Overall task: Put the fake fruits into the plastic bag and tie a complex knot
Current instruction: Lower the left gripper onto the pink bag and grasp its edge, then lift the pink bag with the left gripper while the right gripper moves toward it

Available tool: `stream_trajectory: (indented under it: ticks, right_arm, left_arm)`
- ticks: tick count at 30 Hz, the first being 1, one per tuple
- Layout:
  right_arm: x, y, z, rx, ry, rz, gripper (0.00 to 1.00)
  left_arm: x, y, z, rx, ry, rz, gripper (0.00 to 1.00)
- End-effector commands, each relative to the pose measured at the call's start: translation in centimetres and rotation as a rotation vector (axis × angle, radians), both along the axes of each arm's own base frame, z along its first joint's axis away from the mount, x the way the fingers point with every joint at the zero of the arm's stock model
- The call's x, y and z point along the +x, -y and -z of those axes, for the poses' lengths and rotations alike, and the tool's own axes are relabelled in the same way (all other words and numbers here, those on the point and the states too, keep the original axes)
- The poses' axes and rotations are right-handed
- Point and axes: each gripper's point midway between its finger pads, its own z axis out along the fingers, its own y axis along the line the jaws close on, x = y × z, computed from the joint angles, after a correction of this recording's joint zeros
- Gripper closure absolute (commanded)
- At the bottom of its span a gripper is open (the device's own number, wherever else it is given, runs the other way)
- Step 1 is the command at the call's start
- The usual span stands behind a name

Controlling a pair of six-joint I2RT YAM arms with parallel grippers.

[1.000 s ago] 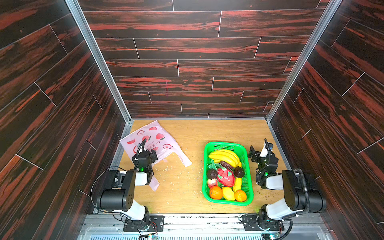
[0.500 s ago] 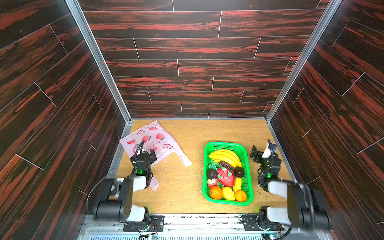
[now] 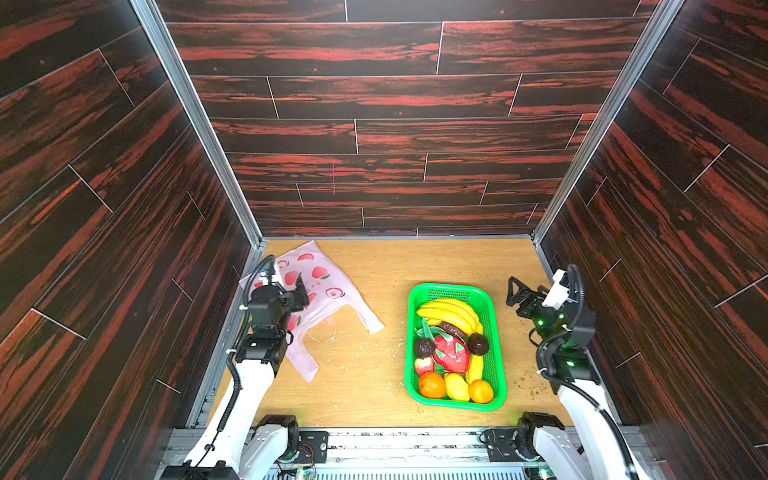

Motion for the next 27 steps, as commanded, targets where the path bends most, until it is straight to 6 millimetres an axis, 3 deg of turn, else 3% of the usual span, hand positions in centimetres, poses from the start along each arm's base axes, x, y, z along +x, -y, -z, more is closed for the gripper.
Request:
stream_trajectory:
  ticks: [1,6,11,18,27]
  right_arm:
    - [-2.6,-3.0,-0.2,0.064,-0.103,-0.163,0.01]
    - [-5.0,-5.2,-2.5,0.087,-0.067,-0.292,0.01]
    - [-5.6,-5.9,-3.4,0.085,-0.036,-0.341,0.01]
    - [-5.7,-6.4,-3.5,0.072,-0.024,-0.373,0.01]
    - [-5.7,-6.4,-3.2,0.054,-0.032,-0.38,0.01]
  left_arm:
    - [-1.4,1.6,3.5,0.099,-0.216,0.062,0.16]
    - [-1.1,2.0,7.2,0.218,-0.444,0.09,0.25]
    - [-0.8,3.4,10.2,0.262,-0.601,0.178,0.26]
    - [-0.6,4.6,13.2,0.354,-0.732,0.258,0.19]
    - [2.0,5.3,15.3,0.512,-0.804,0.25,0.11]
